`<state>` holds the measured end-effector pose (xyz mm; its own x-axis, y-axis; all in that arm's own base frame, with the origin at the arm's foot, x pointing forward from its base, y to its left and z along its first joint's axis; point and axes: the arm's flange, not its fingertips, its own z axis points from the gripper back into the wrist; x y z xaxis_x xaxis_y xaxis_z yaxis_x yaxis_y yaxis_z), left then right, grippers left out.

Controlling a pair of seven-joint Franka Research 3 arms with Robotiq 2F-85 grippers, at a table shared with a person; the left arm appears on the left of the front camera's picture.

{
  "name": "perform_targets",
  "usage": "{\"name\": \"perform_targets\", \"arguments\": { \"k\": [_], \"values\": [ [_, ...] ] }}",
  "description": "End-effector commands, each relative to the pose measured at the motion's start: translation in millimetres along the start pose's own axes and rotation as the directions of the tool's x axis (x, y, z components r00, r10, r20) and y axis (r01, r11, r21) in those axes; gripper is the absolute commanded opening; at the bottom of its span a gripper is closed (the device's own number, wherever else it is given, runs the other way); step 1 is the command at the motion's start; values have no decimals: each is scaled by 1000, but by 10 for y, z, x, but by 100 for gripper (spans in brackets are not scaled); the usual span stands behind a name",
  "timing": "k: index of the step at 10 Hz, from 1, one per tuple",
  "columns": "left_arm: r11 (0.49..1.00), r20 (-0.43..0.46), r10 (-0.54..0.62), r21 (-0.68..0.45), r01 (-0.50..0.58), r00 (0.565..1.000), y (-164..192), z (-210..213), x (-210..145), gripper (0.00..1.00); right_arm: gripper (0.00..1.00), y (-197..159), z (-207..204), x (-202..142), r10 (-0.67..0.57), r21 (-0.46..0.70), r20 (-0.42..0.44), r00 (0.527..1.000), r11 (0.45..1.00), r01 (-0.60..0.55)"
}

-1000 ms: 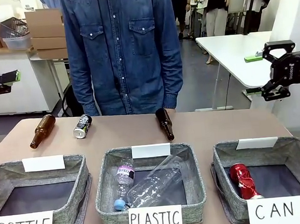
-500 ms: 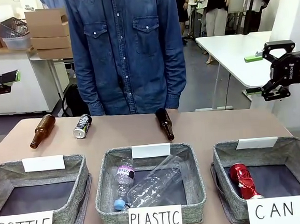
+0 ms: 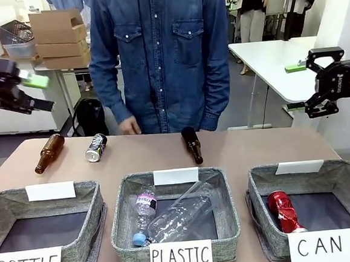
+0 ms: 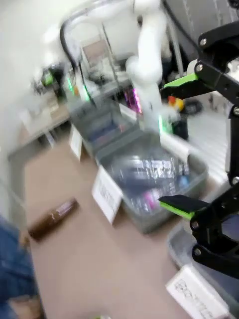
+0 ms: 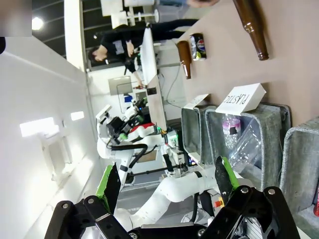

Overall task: Sort the can waste into the basket.
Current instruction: Pick up the can waste from the table and place it in the right Fabric basket.

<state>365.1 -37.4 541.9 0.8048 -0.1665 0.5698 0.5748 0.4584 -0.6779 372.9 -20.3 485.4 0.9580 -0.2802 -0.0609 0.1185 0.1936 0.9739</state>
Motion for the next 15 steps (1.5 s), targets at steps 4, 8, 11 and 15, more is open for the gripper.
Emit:
{"name": "perform_targets", "arguments": {
  "k": [4, 8, 11, 15],
  "values": [
    [595, -186, 255, 804, -3, 949, 129, -9, -7, 100, 100, -2, 41, 31, 25, 2, -10, 1000, 1000, -25],
    [707, -159, 80, 705, 57, 984, 247, 4, 57, 100, 100, -2, 41, 31, 25, 2, -10, 1000, 1000, -25],
    [787, -56, -77, 609, 95, 995, -150, 805, -356, 100, 100, -2, 41, 31, 25, 2, -10, 1000, 1000, -25],
    [898, 37, -143, 425, 114, 989, -357, 1456, -1130, 100, 100, -2, 41, 31, 25, 2, -10, 1000, 1000, -25]
  ]
}}
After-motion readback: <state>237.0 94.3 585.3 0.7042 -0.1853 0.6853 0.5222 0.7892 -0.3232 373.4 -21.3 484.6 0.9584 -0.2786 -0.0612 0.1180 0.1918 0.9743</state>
